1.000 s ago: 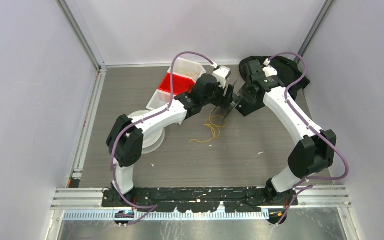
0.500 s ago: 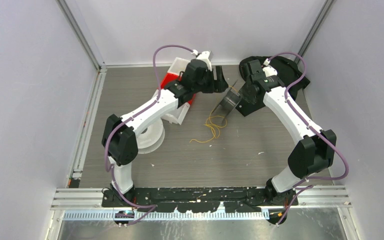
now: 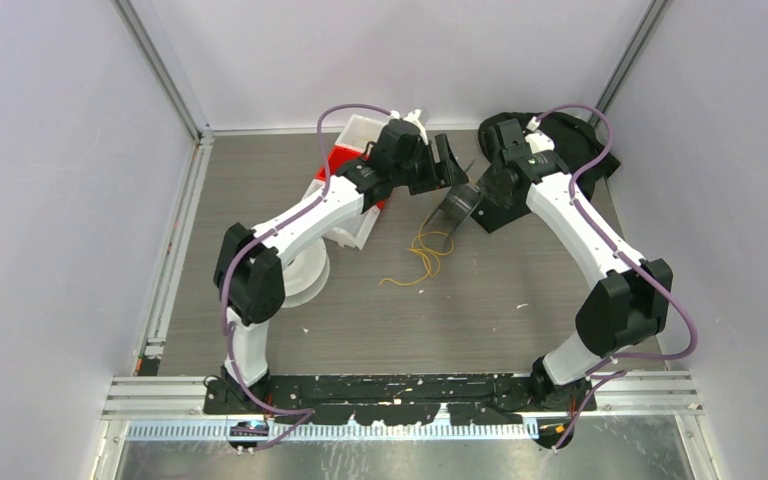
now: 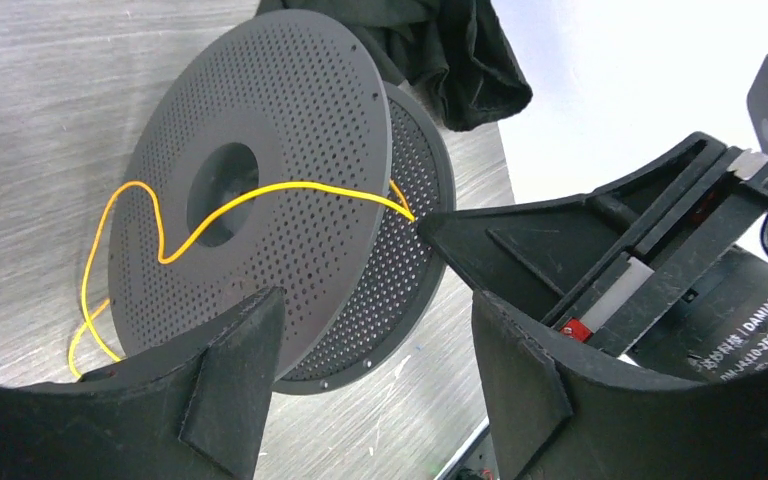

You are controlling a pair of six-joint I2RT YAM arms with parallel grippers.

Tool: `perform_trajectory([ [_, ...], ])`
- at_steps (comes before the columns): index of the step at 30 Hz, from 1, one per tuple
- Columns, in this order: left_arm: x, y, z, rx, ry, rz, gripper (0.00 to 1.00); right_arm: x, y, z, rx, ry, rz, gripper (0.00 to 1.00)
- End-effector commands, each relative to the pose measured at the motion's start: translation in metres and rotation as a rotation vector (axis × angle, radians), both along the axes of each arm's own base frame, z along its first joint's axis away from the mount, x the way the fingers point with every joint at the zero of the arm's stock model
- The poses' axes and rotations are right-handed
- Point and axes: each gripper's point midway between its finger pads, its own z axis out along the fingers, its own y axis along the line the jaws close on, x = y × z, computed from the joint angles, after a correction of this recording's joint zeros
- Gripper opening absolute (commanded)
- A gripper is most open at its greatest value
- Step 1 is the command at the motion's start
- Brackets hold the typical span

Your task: Wrap the cables

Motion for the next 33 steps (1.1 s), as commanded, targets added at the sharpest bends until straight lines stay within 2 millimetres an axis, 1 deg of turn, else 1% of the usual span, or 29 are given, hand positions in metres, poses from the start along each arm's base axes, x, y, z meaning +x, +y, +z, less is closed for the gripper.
perform_trajectory([
  [1, -0.002, -0.010, 0.018, -0.055, 0.017, -0.019, 0.69, 0.012, 0.009, 0.019, 0.037, -0.060, -0.001, 0.00],
  [6, 0.002, -0.012, 0.011, 0.006, -0.018, -0.033, 0.68, 0.012, 0.009, 0.019, 0.041, -0.059, 0.001, 0.01],
  [12, 0.008, -0.013, 0.011, 0.047, -0.060, -0.012, 0.68, 0.013, 0.012, 0.018, 0.050, -0.056, 0.004, 0.00],
  [17, 0.011, -0.010, 0.002, 0.103, -0.068, 0.009, 0.68, 0.013, 0.012, 0.017, 0.051, -0.054, 0.006, 0.01],
  [27, 0.017, -0.018, 0.001, 0.095, -0.106, 0.027, 0.66, 0.014, 0.014, 0.015, 0.058, -0.048, 0.010, 0.01],
  [33, 0.018, -0.021, -0.005, 0.113, -0.113, 0.024, 0.66, 0.014, 0.015, 0.015, 0.063, -0.048, 0.013, 0.01],
])
